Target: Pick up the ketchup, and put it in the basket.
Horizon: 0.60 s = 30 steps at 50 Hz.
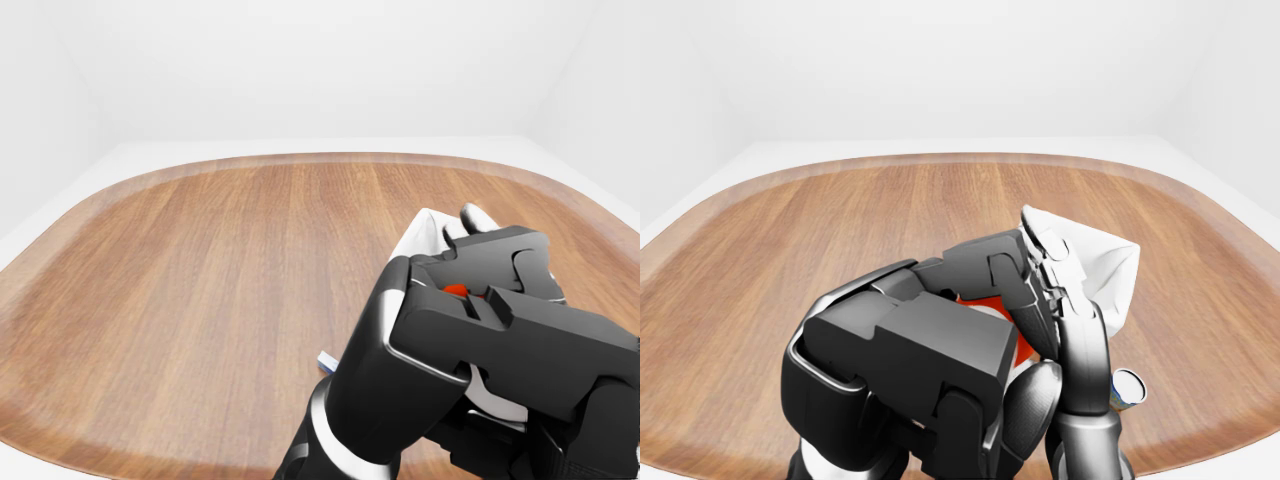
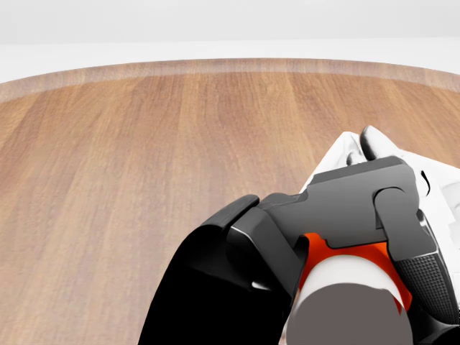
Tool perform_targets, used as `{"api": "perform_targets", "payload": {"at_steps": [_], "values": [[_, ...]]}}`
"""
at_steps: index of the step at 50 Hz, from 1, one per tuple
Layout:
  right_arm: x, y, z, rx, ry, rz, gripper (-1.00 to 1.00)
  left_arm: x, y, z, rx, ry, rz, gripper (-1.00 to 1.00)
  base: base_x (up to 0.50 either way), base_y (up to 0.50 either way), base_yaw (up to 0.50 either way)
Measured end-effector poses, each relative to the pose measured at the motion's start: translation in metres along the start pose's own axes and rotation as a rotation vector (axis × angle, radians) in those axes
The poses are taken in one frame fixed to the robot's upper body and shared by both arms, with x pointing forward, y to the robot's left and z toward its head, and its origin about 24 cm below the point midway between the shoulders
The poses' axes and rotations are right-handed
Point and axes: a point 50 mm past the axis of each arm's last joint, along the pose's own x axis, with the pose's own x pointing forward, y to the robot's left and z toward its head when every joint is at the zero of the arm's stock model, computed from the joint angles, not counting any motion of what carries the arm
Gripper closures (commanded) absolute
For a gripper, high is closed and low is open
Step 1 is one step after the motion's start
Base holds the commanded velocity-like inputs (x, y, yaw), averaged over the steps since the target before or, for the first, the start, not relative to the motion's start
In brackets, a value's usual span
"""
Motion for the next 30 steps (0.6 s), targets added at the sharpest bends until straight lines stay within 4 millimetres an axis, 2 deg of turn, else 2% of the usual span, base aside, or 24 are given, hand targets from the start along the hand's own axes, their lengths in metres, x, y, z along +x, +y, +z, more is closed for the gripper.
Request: {"api": "perform_targets", "payload": {"at_steps": [1,2,3,30], "values": [[-0.0002,0.0,-0.0001,0.0,0.001,0.0,1.0,-0.0001,0.0,-0.0001,-0.001,0.001,0.002,0.88,0.0,0.0,0.0],[-0.0004,0.0001,-0.0002,0.0,0.003,0.0,1.0,-0.0002,-0.0001,-0.0001,0.0,0.001,0.004,-0.26,0.0,0.0,0.0],[-0.0006,0.0001,-0.0003,0.001,0.004,0.001,1.0,-0.0004,-0.0001,0.0,0.001,0.001,0.007,-1.0,0.0,0.0,0.0],[-0.0024,0.0071,-0.0065,-0.01,0.036,0.054,1.0,-0.0036,0.009,0.0032,0.018,-0.008,0.054,-1.0,0.0,0.0,0.0]]}}
